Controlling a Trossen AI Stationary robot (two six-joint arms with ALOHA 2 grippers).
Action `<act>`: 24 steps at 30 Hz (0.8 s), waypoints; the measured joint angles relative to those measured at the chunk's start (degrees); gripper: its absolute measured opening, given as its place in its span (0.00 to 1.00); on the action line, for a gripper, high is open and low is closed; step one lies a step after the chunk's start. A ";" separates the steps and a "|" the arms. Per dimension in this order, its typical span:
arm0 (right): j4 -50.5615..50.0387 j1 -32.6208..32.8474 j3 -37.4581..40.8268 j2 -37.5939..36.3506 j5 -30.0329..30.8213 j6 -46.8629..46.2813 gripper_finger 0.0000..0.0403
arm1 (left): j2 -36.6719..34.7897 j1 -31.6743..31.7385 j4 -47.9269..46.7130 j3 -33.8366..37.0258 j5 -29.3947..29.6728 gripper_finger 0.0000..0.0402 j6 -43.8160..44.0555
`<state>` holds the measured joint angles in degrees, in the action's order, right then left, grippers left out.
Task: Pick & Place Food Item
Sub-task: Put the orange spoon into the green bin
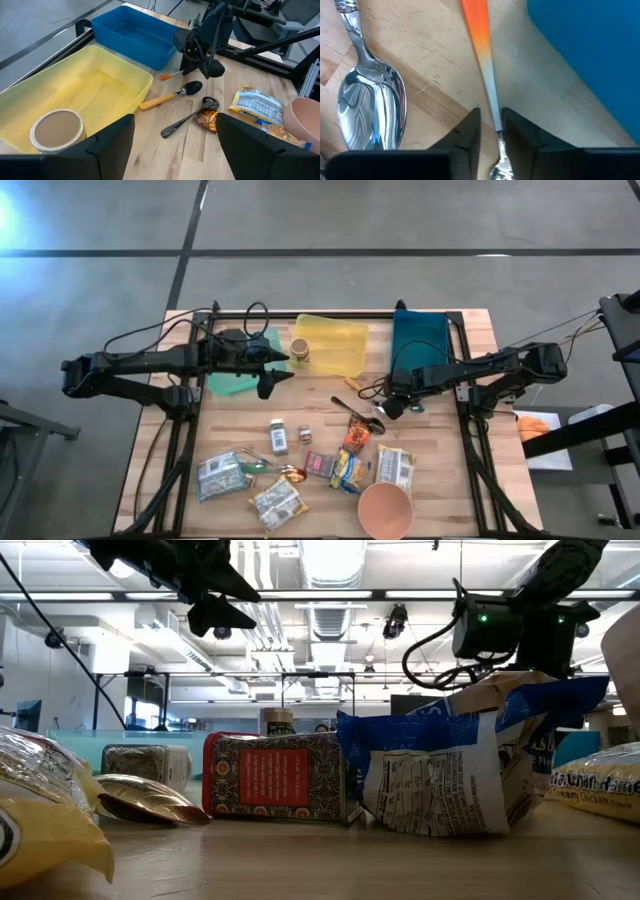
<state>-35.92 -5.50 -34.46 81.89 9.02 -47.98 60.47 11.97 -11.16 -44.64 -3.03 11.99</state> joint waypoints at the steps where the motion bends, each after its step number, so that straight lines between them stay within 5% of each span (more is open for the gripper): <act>1: -0.09 0.00 0.00 0.00 -0.06 0.02 0.12 | 0.00 0.00 0.00 0.00 -0.02 0.70 0.00; 5: -0.28 -0.02 0.02 0.00 -0.09 0.13 0.04 | 0.00 0.00 -0.01 0.00 -0.01 0.70 0.00; 24: -6.79 5.03 -4.51 -1.01 -1.56 -1.16 0.03 | 0.00 -0.02 -0.24 0.00 -0.01 0.70 1.49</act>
<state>-42.71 -0.47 -38.97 80.88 7.46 -49.14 60.47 11.94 -11.40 -44.64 -3.03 13.48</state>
